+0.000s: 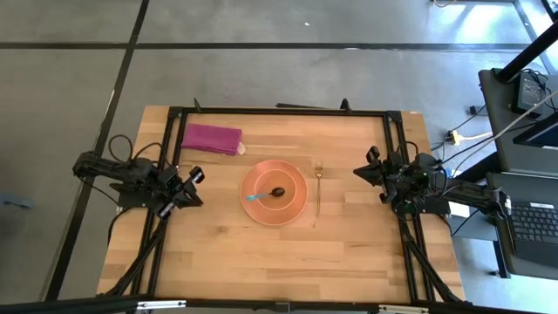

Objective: Set table place
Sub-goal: Return to Home Position

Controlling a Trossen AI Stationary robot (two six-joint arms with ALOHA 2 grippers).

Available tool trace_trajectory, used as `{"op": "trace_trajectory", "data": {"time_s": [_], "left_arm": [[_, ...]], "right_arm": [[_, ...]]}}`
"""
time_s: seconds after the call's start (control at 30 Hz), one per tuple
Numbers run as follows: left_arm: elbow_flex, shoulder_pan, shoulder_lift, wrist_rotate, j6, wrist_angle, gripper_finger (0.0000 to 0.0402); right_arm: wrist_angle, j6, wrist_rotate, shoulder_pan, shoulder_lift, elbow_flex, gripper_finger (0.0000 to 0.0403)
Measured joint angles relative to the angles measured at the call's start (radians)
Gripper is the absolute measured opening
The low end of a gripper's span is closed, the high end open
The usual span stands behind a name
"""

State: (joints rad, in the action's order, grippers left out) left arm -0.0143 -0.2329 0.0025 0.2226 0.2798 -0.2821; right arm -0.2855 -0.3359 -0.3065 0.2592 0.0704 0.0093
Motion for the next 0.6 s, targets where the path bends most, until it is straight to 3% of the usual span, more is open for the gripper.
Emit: {"op": "trace_trajectory", "data": {"time_s": [0.6], "left_arm": [[0.0, 0.0, 0.0, 0.0, 0.0, 0.0, 0.0058]], "right_arm": [[0.0, -0.001, 0.0, 0.0, 0.0, 0.0, 0.0012]]}}
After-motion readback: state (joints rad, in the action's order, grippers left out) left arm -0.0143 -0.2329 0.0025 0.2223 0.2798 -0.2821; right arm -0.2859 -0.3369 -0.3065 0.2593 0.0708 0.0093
